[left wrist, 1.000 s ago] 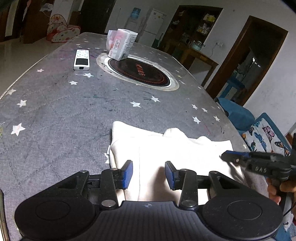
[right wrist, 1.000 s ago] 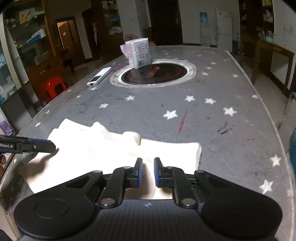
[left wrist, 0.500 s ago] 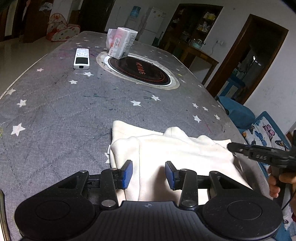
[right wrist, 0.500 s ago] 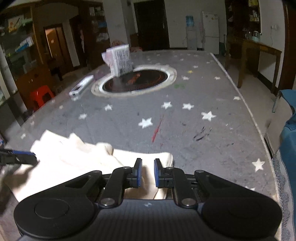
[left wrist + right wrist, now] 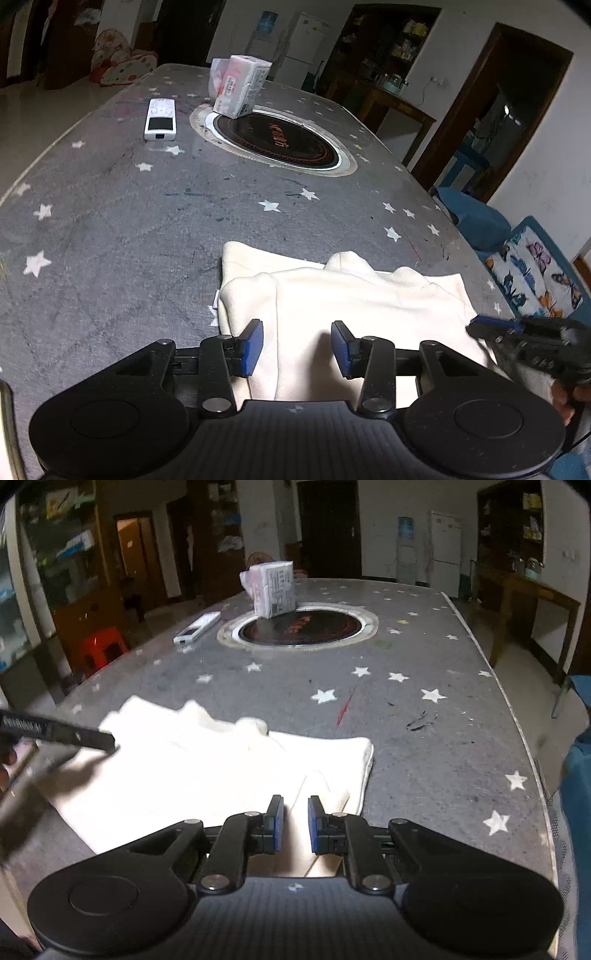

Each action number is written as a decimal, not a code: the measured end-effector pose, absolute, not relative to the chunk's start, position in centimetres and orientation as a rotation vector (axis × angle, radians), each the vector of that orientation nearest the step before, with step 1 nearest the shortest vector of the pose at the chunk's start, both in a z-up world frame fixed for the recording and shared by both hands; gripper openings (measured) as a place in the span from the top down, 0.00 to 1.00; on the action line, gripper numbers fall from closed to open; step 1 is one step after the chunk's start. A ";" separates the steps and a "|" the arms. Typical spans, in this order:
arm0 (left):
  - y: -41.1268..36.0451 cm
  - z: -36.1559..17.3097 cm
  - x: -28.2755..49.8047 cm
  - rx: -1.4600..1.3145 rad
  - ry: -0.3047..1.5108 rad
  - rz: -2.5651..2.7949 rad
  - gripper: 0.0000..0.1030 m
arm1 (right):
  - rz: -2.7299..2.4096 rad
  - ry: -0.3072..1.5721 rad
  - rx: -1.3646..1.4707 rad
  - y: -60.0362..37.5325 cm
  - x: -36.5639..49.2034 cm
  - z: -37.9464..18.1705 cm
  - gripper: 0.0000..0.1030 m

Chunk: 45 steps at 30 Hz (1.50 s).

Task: Fold clothes
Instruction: 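Smooth the folded cream shirt with the right gripper while the left gripper holds it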

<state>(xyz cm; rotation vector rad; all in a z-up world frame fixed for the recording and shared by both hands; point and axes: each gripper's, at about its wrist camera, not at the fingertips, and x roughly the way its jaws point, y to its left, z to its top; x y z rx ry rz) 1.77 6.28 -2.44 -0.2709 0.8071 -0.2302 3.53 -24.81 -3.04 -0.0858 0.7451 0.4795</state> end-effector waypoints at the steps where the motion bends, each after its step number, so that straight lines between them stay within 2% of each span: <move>1: 6.2 -2.2 1.6 -0.260 0.802 -0.232 0.55 | 0.487 0.735 -0.081 -24.9 3.2 -2.6 0.87; 7: 4.3 -1.4 -0.2 -0.178 0.776 -0.282 0.55 | 0.600 0.701 -0.135 -23.7 -0.1 -0.8 0.83; 12: 2.8 -1.8 -1.5 -0.102 0.774 -0.299 0.55 | 0.632 0.716 -0.191 -22.4 -1.6 -1.9 0.83; 17: 3.3 -2.5 -1.8 -0.115 0.791 -0.292 0.55 | 0.566 0.735 -0.215 -23.3 -2.2 -2.7 0.83; 23: 2.8 -2.5 -1.9 -0.084 0.782 -0.288 0.52 | 0.629 0.671 -0.204 -21.0 -2.2 -1.5 0.82; 30: 3.8 -2.7 -1.6 -0.132 0.789 -0.303 0.52 | 0.638 0.716 -0.190 -20.9 -1.6 -3.4 0.83; 38: 3.9 -2.1 -1.4 -0.195 0.812 -0.288 0.47 | 0.589 0.728 -0.186 -20.9 -1.6 -3.0 0.78; 45: 4.0 -1.4 -1.8 -0.215 0.809 -0.266 0.36 | 0.582 0.688 -0.191 -20.6 -2.0 -1.5 0.76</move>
